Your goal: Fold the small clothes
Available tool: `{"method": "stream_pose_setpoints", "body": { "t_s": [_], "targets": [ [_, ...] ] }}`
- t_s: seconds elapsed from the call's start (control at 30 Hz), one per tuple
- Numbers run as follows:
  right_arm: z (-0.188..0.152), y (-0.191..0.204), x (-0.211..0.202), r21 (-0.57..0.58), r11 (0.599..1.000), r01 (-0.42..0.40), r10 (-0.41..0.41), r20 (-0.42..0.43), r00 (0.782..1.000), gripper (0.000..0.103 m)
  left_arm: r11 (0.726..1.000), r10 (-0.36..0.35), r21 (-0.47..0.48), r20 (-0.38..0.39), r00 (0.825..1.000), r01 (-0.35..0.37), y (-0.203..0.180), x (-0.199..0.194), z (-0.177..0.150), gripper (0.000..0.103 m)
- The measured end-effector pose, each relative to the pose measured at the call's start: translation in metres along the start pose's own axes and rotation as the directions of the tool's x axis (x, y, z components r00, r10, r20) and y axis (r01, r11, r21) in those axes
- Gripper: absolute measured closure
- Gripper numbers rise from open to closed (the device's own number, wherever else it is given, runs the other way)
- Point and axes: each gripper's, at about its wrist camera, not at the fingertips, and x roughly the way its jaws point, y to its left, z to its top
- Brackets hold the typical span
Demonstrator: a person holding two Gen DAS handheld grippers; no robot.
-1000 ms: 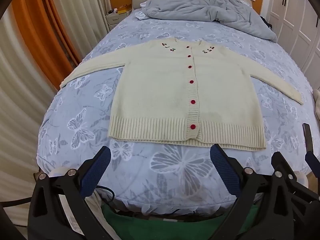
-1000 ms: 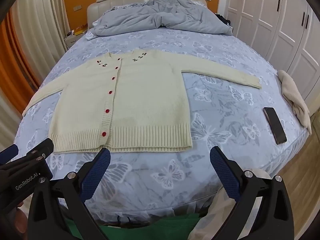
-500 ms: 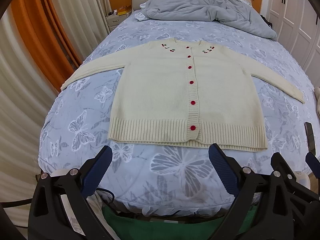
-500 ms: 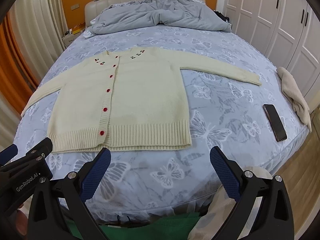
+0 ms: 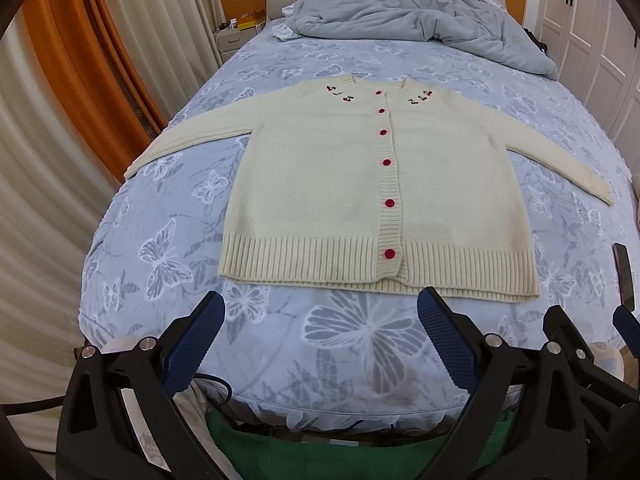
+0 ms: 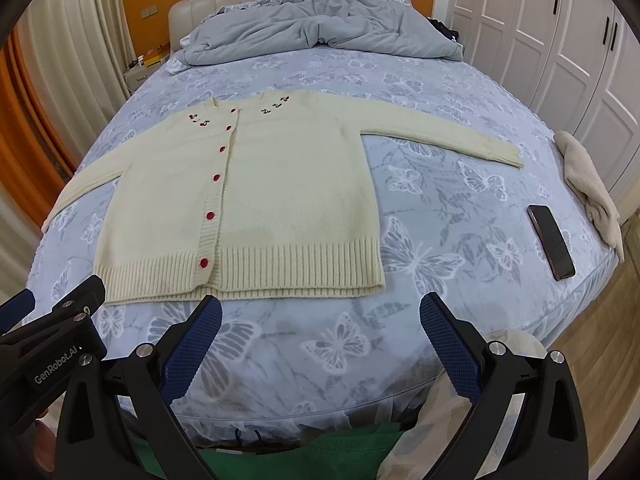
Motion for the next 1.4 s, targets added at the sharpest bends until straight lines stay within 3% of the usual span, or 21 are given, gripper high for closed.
{"method": "stream_pose_setpoints", "body": {
  "t_s": [1.4],
  "targets": [
    [-0.0025, -0.0013, 0.0018, 0.001, 1.000, 0.004, -0.004, -0.008, 1.000, 0.005, 1.000, 0.012, 0.004, -0.002, 1.000, -0.012, 0.0038, 0.0038, -0.0021, 0.010]
  ]
}}
